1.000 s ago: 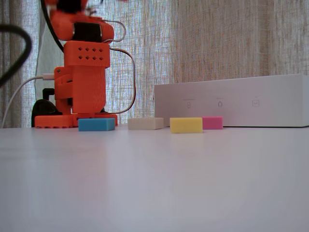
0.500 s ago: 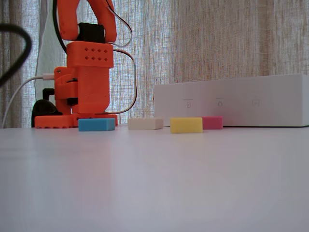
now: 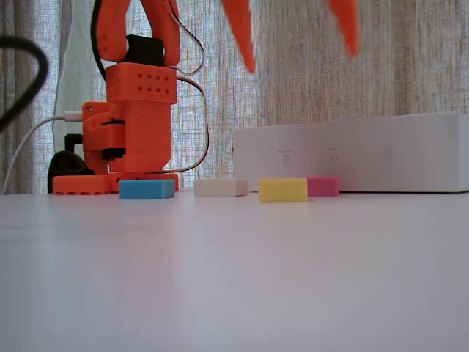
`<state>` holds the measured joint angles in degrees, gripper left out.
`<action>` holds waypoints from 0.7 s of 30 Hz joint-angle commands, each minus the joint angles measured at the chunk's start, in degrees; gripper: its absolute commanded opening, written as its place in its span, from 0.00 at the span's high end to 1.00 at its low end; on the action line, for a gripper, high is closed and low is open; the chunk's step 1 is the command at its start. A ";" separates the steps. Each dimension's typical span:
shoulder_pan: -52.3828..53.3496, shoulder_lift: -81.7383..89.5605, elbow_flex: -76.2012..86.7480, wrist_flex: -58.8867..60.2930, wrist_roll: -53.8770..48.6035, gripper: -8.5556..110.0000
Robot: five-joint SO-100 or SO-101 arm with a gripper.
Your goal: Grasp the pink cuboid and put it in the bin.
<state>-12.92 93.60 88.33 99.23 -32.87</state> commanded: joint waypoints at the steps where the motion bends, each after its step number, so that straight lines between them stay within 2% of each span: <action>1: 0.00 -0.53 0.88 -1.49 -0.79 0.66; 5: -0.70 -3.52 1.14 -2.72 -0.88 0.69; 21: -3.34 -6.42 10.72 -14.24 -1.76 0.69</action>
<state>-15.82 87.28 99.14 87.10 -34.28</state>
